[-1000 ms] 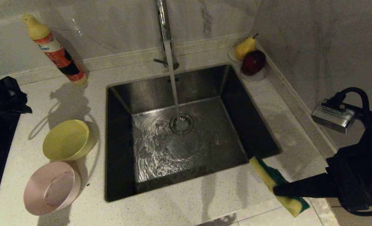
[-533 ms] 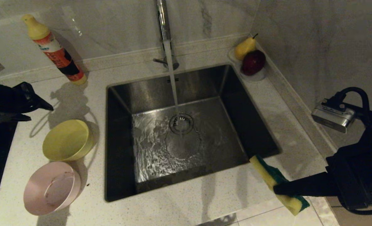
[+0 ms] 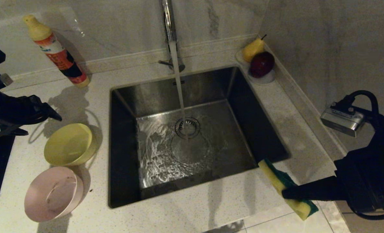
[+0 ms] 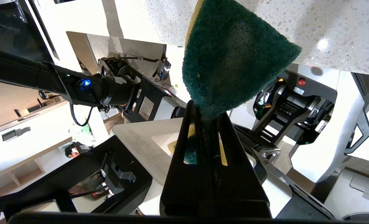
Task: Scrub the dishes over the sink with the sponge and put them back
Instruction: Wash the bowl
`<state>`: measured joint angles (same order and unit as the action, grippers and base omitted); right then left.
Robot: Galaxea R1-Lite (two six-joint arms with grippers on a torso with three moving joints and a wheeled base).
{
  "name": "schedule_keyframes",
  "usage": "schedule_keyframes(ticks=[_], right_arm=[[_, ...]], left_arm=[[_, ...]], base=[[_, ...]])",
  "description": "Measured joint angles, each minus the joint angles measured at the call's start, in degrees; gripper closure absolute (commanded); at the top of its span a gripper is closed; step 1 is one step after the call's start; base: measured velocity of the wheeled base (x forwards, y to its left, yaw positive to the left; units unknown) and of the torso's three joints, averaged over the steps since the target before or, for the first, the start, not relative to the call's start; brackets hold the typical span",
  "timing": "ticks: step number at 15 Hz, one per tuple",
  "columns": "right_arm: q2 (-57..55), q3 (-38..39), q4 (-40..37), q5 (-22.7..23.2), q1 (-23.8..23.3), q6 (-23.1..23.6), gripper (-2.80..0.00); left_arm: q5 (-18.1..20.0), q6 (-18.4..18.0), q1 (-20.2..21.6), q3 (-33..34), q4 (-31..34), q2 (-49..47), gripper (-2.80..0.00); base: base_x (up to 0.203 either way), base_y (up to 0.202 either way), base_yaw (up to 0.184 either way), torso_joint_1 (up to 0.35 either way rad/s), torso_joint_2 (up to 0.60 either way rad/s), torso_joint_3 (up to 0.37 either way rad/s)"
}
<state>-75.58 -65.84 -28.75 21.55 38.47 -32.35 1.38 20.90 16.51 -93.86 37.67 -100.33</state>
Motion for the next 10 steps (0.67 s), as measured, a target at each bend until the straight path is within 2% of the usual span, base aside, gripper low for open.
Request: schedule_keyframes(ticks=[10], right_arm=[[0.12, 0.09, 0.00, 0.00, -0.96, 0.06, 0.00]], left_arm=[[0.02, 0.08, -0.20, 2.05, -1.21, -1.60, -2.80]], base=[[0.000, 0.000, 0.000, 0.000, 0.00, 0.000]])
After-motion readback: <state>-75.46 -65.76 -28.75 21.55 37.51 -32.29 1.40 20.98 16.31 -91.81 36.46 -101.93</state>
